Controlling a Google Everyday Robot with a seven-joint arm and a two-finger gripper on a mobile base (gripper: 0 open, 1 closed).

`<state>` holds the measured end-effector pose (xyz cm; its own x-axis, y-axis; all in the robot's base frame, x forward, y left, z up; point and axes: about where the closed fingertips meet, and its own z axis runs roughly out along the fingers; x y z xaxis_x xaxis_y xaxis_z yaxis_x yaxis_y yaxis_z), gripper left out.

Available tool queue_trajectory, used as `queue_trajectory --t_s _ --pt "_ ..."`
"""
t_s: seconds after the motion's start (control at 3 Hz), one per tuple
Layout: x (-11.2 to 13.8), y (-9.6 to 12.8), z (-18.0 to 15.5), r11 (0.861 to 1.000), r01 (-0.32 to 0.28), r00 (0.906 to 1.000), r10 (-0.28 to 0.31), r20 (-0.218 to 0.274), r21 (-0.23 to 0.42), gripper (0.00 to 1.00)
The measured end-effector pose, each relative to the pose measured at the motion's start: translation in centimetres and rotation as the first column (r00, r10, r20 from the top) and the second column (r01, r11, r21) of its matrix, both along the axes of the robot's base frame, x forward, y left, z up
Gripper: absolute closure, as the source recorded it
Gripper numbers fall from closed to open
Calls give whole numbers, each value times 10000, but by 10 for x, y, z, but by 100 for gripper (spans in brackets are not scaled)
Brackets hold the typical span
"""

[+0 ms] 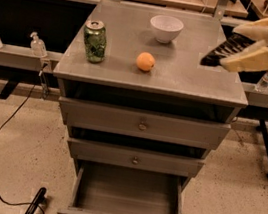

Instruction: Place rxbar chocolate into bottom drawer

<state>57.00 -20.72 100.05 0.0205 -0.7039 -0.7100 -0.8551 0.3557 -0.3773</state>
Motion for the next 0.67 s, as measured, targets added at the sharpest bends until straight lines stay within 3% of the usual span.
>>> queue_trajectory --t_s 0.33,0.67 --pt "-32 -1 -2 9945 -915 9949 892 -469 -511 100" --pt "-33 0 -3 9945 -929 9945 903 -526 -489 100"
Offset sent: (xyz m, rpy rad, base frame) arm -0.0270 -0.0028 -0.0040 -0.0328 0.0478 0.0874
